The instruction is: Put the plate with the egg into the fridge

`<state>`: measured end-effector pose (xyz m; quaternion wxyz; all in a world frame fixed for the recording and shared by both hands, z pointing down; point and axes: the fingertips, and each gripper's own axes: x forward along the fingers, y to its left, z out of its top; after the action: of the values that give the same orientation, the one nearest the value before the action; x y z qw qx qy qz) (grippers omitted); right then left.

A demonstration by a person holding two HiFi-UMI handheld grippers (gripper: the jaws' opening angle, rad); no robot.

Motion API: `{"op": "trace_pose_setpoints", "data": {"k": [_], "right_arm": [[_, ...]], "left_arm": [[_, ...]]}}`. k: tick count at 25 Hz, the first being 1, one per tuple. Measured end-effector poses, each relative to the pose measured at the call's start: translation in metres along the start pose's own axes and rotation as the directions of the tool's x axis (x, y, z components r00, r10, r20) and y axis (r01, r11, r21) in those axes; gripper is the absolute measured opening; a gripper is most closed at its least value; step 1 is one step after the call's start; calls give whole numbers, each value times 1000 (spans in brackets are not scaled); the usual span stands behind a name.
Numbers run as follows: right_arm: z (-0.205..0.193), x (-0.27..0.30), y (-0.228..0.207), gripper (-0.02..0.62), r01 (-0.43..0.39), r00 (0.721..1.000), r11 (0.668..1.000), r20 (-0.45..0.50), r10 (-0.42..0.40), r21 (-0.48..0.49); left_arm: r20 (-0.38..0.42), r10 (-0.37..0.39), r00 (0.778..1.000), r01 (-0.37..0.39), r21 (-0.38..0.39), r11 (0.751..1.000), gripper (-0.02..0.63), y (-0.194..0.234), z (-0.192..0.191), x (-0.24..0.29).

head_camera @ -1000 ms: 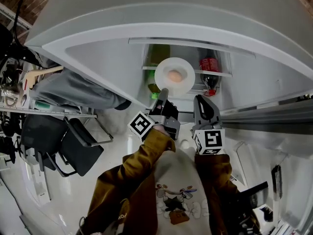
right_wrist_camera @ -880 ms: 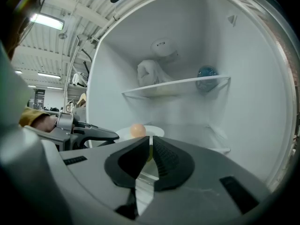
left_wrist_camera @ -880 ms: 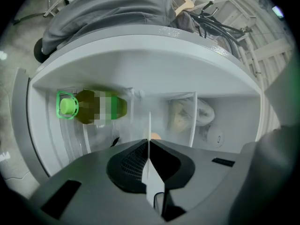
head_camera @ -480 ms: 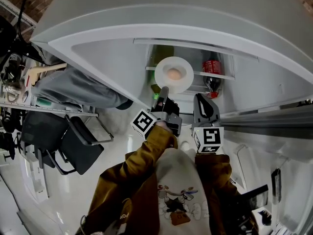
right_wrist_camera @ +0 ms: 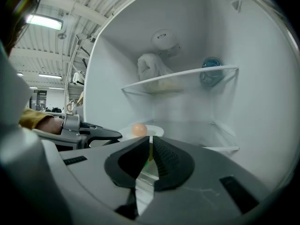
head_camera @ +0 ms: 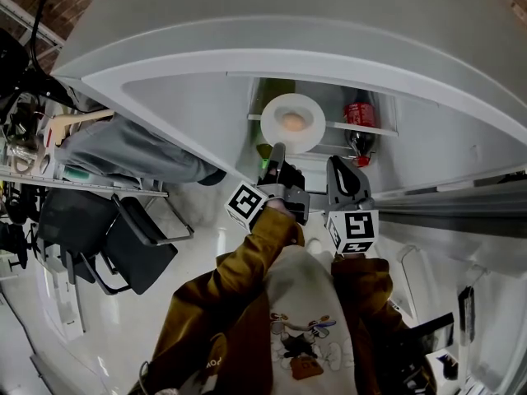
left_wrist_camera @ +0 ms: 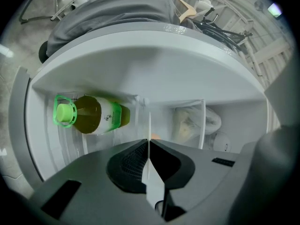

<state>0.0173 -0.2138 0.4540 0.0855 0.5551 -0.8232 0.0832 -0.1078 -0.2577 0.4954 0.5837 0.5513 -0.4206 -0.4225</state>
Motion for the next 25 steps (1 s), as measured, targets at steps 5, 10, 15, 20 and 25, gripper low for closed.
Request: {"op": "trace_pose_setpoints", "data": {"k": [5,10,15,20,25], "right_arm": [[0,2,-1,8,-4,1000,1000,2,4,4],[2,3,-1,8,-5,1000,1000,2,5,7],[1,4,0,8,-9,1000,1000,1,9,13],[2,6,1,8,-9,1000,1000,6,9,13],[3,10,1,8,-11,1000,1000,8,11,8]], "left_arm": [[23,8,1000,-9,17,1000,19,3,5,6],[48,24,999,-25,28,999,19,6,12,13],[66,30,997,-32,32,999,18,6,19,19],[77,34,996,-37,36,999,19,6,22,21],[87,44,995,-47,39,998,18,9,25,22]]}}
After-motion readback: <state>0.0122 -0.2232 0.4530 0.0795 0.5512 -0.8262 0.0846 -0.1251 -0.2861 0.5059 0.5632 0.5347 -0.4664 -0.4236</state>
